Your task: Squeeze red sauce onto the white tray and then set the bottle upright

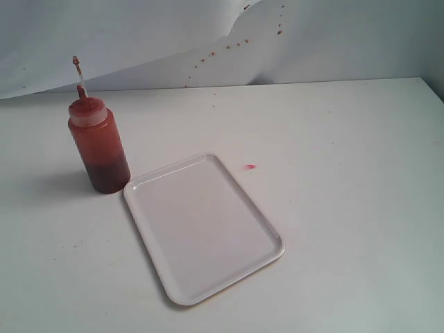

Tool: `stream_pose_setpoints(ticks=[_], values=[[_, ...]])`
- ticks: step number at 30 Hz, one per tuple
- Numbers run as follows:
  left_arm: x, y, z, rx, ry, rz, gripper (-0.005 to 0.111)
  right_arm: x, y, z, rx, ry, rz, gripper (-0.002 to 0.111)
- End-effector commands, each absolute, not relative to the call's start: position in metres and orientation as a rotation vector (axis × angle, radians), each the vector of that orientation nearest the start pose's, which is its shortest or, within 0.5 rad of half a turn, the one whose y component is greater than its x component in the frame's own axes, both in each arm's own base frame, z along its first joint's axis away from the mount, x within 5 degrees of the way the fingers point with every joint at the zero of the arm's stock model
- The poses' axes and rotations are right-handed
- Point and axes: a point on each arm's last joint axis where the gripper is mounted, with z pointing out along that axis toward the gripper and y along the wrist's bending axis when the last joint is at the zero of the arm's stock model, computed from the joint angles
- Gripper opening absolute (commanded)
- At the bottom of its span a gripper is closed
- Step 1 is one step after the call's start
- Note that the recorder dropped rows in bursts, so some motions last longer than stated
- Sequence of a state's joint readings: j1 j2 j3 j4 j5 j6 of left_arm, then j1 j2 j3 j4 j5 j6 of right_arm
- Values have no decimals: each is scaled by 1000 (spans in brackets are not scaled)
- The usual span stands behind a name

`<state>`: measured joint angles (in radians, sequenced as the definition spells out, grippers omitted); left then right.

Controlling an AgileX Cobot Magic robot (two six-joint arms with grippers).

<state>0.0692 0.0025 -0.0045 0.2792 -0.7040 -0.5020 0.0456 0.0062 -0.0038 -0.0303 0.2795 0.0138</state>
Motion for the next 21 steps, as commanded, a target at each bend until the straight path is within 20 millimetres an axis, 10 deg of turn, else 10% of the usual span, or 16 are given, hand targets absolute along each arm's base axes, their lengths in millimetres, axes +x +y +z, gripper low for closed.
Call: stream_pose_setpoints(ticks=[1,21], values=[[25,-27,270,176,764,-329,0,55,2,189,-51,1752,19,0],[158,-21,213,49,1553,-414,0,55,2,189,-51,1752,19,0]])
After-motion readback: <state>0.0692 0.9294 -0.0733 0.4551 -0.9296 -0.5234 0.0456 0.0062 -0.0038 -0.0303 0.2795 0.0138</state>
